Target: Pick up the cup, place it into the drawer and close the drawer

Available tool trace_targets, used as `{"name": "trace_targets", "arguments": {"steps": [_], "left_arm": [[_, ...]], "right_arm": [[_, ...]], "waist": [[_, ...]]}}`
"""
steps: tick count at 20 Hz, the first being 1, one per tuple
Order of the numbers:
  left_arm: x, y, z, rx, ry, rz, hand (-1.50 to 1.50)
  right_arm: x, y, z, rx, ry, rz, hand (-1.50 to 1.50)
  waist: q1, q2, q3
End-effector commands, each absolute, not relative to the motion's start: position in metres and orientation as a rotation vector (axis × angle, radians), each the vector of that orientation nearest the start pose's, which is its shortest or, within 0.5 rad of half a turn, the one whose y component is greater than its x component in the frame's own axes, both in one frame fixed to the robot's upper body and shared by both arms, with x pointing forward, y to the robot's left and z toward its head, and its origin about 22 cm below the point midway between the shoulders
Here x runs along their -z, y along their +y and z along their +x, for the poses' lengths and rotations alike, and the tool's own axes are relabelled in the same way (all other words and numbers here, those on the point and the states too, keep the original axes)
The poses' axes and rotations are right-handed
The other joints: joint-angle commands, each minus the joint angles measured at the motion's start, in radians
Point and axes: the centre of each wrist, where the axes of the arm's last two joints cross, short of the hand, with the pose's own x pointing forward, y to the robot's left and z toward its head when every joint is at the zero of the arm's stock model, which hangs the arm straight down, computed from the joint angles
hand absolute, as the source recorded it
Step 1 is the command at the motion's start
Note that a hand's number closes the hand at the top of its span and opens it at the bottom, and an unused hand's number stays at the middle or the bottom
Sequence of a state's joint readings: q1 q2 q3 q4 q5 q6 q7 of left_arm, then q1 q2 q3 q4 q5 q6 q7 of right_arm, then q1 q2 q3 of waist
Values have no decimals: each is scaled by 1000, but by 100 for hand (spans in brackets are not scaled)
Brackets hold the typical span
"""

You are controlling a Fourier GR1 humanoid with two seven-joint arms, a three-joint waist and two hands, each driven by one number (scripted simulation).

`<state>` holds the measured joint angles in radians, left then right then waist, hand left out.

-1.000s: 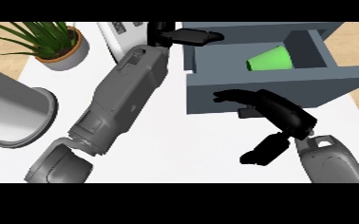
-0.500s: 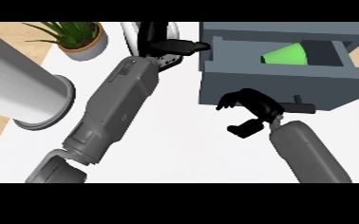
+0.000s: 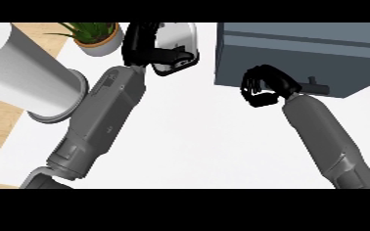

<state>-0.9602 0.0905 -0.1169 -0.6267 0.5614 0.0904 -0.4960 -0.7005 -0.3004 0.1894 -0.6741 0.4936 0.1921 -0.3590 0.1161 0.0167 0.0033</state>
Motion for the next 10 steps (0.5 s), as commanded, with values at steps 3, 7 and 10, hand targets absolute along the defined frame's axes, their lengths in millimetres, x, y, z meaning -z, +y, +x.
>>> {"name": "trace_targets", "arguments": {"steps": [3, 7, 10], "left_arm": [[-62, 137, 417, -59, -1899, -398, -150], [-67, 152, 420, -35, -1898, -389, -150], [-65, 157, 419, -35, -1894, -410, -150]], "right_arm": [[-59, -280, 426, -959, -1571, -328, 150], [-88, -281, 438, -881, -1581, -365, 150], [-105, -287, 443, -858, -1598, -348, 150]], "waist": [[43, 14, 2], [60, 22, 2], [70, 24, 0]]}}
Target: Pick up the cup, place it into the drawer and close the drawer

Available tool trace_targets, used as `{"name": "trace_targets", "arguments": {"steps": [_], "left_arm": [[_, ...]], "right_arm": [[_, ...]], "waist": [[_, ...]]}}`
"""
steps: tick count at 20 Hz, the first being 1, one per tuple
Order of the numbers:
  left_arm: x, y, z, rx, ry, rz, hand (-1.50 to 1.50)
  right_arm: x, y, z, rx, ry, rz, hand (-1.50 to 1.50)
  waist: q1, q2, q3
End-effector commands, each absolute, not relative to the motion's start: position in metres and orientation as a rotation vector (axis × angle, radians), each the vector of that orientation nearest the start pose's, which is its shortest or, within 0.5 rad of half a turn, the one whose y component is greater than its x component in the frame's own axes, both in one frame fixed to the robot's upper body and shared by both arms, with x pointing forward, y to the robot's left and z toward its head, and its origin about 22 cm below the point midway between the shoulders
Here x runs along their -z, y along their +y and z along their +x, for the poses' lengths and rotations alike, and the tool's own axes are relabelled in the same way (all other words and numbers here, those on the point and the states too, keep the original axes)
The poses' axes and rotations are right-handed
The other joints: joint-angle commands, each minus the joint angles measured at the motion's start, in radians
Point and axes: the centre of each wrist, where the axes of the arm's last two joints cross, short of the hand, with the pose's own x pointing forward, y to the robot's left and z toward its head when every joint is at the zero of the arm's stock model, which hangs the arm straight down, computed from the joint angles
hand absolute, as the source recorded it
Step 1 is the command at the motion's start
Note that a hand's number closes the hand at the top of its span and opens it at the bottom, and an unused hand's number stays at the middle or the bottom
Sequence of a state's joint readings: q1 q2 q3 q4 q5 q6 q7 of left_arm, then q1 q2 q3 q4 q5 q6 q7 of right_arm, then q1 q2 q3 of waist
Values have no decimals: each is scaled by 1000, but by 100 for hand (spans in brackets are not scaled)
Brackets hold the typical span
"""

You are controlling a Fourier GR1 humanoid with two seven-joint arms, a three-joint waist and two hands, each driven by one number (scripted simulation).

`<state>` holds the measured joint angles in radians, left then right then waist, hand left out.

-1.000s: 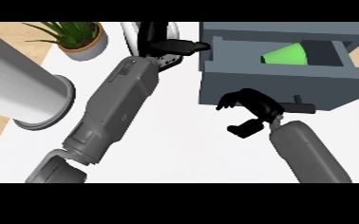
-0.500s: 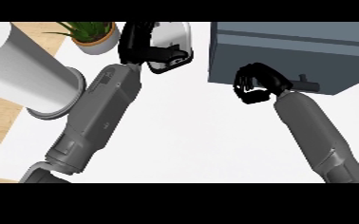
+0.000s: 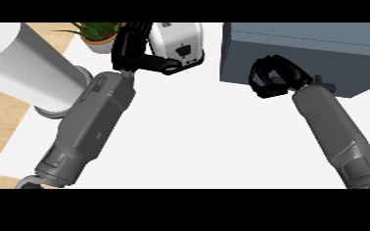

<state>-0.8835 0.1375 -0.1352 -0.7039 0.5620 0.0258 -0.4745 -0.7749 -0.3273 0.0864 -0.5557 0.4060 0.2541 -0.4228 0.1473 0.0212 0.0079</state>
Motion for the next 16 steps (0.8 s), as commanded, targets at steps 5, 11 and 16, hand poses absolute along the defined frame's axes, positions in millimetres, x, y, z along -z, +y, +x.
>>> {"name": "trace_targets", "arguments": {"steps": [5, 11, 16], "left_arm": [[-64, 168, 416, -20, -1894, -421, -150], [-58, 168, 412, -18, -1883, -461, -150], [-58, 171, 412, -18, -1889, -467, -150]], "right_arm": [[-111, -302, 439, -833, -1616, -335, 150], [-127, -318, 436, -816, -1626, -287, 150], [-126, -320, 434, -807, -1626, -252, 150]], "waist": [[61, 22, -4], [74, 26, -5], [82, 32, -6]]}}
